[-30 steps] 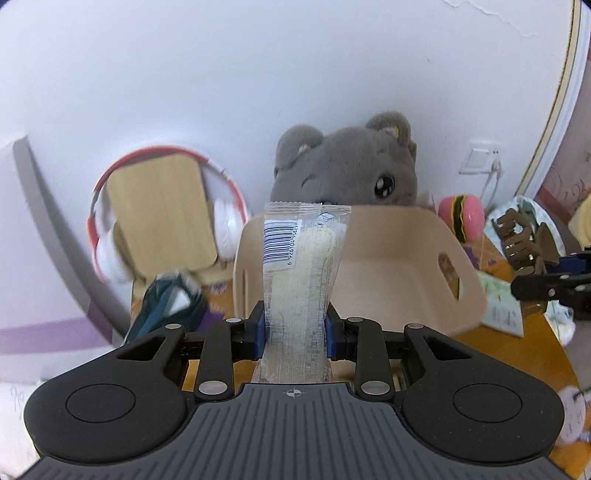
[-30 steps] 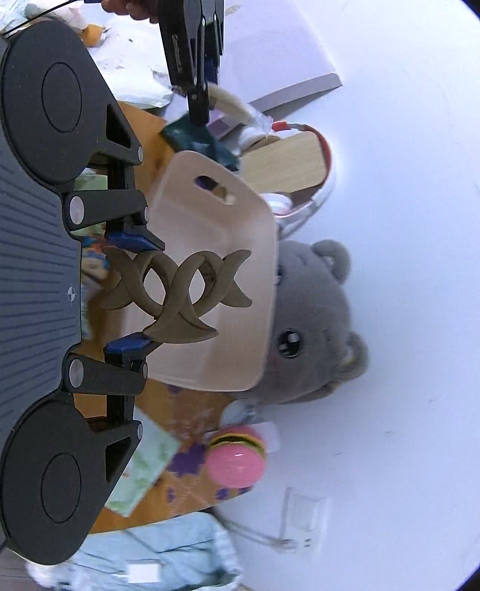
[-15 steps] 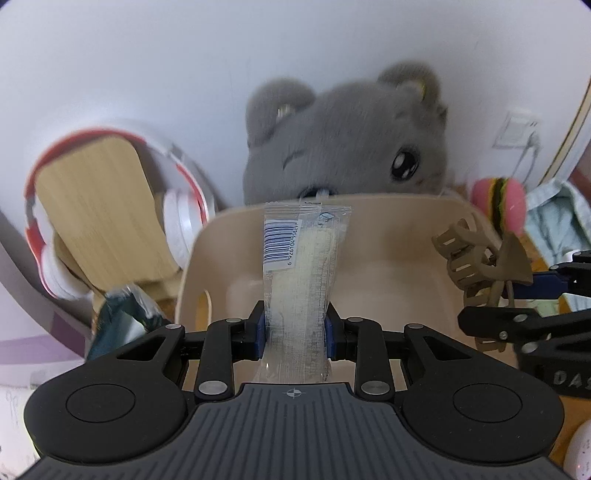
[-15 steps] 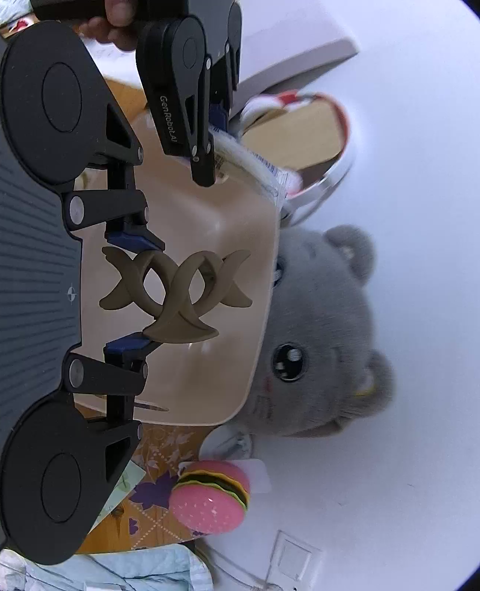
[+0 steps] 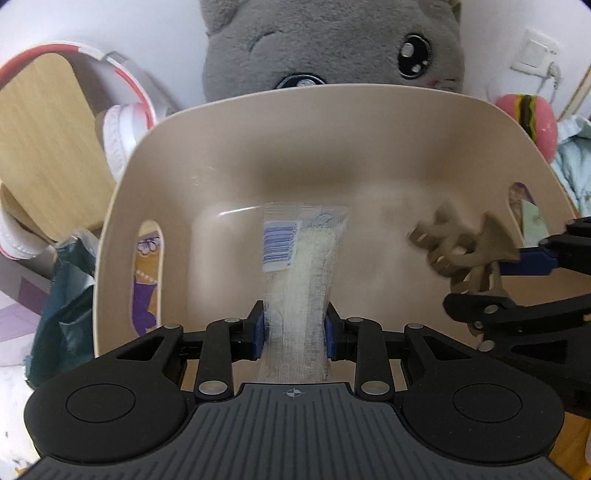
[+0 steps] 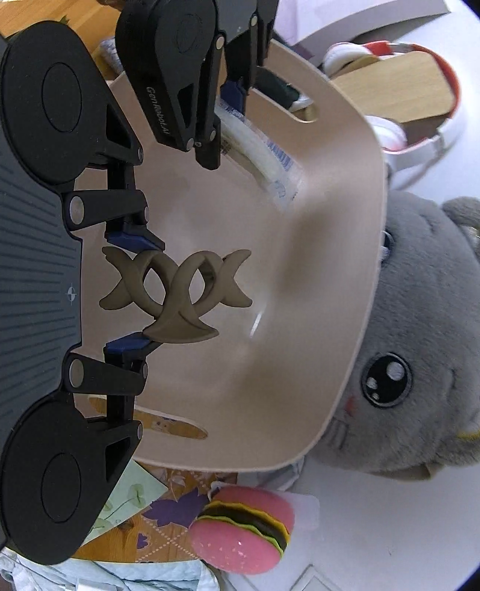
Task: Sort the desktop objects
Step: 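Carry both items over the beige basket and open both tools to drop them, then reach the right tool to the black box while the left tool reaches the blue card box, then grasp the black box with the right tool while the left tool grasps the blue card box, then lift both boxes over the beige basket and open both tools to release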
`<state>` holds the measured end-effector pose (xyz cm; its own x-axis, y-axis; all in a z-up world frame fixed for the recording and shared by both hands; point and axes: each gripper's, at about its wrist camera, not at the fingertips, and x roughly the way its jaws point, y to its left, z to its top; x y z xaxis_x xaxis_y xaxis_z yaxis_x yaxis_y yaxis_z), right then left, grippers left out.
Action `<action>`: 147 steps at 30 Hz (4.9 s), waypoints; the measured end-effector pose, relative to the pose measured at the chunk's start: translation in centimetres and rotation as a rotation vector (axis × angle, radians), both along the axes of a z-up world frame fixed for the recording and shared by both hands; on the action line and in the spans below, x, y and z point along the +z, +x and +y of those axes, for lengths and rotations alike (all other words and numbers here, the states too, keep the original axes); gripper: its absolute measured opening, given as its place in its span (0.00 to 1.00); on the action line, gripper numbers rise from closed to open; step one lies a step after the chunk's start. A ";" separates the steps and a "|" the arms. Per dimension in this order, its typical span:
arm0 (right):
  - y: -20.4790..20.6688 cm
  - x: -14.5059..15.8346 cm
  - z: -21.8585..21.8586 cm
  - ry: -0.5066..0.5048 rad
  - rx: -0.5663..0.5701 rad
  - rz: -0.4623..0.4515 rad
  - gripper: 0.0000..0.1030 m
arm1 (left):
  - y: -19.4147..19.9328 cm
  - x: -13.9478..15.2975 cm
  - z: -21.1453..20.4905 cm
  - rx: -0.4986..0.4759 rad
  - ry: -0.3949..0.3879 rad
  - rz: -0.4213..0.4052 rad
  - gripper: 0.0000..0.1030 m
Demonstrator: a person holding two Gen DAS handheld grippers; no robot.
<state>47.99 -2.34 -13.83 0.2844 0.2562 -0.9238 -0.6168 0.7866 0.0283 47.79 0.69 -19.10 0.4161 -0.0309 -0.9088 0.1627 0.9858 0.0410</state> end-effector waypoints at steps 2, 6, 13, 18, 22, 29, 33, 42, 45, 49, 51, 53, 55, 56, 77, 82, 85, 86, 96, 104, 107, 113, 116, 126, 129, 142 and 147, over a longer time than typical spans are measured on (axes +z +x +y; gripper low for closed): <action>-0.2 -0.4 -0.1 -0.013 0.005 0.000 0.52 | -0.4 0.4 0.1 -0.015 -0.003 -0.018 0.36; -0.7 0.1 -0.5 -0.013 0.020 -0.040 0.64 | -1.3 2.0 0.9 0.006 -0.008 -0.071 0.63; -3.1 3.9 -2.9 0.057 0.018 -0.146 0.87 | -4.7 6.0 3.6 0.031 -0.034 -0.161 0.69; -5.2 5.8 -5.7 0.119 -0.014 -0.213 0.94 | -7.2 8.2 6.3 0.035 -0.037 -0.187 0.73; -6.9 5.2 -7.9 0.094 -0.006 -0.235 1.00 | -9.0 7.0 8.8 -0.002 -0.014 -0.158 0.74; -9.9 1.5 -11.7 0.046 0.108 -0.166 1.00 | -11.8 2.5 11.5 -0.061 -0.010 -0.041 0.74; -10.8 -0.8 -12.9 0.031 0.177 -0.135 1.00 | -13.0 0.3 11.8 -0.113 0.030 -0.008 0.74; -11.6 -5.5 -12.8 -0.024 0.347 -0.163 1.00 | -13.2 -3.1 11.7 -0.173 0.056 0.050 0.74; -12.1 -6.4 -12.3 -0.040 0.413 -0.201 0.92 | -13.4 -4.2 11.2 -0.212 0.080 0.050 0.74; -12.0 -7.1 -11.8 -0.007 0.454 -0.182 0.80 | -13.6 -4.3 11.3 -0.260 0.061 -0.009 0.73; -11.9 -7.1 -11.6 0.004 0.466 -0.183 0.78 | -13.5 -4.4 11.7 -0.243 0.026 0.001 0.71; -11.8 -7.0 -11.7 0.027 0.485 -0.171 0.67 | -13.2 -4.3 12.2 -0.231 -0.025 0.017 0.64; -11.7 -7.0 -11.9 0.061 0.505 -0.147 0.60 | -13.2 -4.1 12.3 -0.228 -0.030 0.013 0.53; -11.7 -7.0 -11.9 0.068 0.506 -0.138 0.56 | -13.3 -4.0 12.3 -0.235 -0.031 0.012 0.50; -11.5 -4.3 -16.0 0.093 0.406 -0.134 0.29 | -14.3 0.9 13.3 -0.208 -0.080 -0.059 0.46; -10.8 -0.9 -17.8 0.159 0.353 -0.177 0.29 | -14.2 3.6 12.3 -0.231 -0.094 -0.139 0.46; -9.7 1.1 -17.1 0.200 0.329 -0.212 0.29 | -13.6 5.3 11.5 -0.219 -0.113 -0.189 0.46; -9.2 1.7 -17.0 0.214 0.322 -0.220 0.29 | -13.2 5.8 11.1 -0.212 -0.123 -0.207 0.46; -7.0 6.4 -11.8 0.310 0.331 -0.317 0.29 | -11.4 8.4 8.7 -0.206 -0.189 -0.237 0.45; -6.5 7.1 -8.3 0.307 0.371 -0.330 0.29 | -11.3 10.5 9.8 -0.157 -0.237 -0.275 0.45; -6.0 6.9 -7.6 0.299 0.373 -0.330 0.29 | -10.4 11.1 9.7 -0.145 -0.235 -0.291 0.45; -4.9 5.9 -6.7 0.256 0.360 -0.325 0.29 | -7.1 10.2 7.9 -0.117 -0.222 -0.291 0.45; -4.4 4.9 -6.1 0.226 0.347 -0.313 0.29 | -5.3 9.2 6.3 -0.099 -0.191 -0.281 0.45; -3.1 1.5 -4.4 0.142 0.282 -0.229 0.29 | -2.1 3.8 2.3 -0.098 -0.065 -0.153 0.45; -2.9 1.8 -4.3 0.123 0.261 -0.226 0.39 | -2.4 3.5 2.3 -0.084 -0.060 -0.153 0.56; -5.0 3.5 -5.8 0.157 0.208 -0.272 0.96 | -7.0 7.6 4.0 -0.108 -0.095 -0.280 0.75; -7.0 4.7 -7.0 0.177 0.174 -0.319 1.00 | -10.3 8.6 6.0 -0.097 -0.137 -0.300 0.75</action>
<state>40.96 -9.30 -9.13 0.4881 0.4734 -0.7332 -0.7402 0.6696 -0.0604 37.47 6.69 -10.48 0.6532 -0.1969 -0.7311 0.2567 0.9660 -0.0307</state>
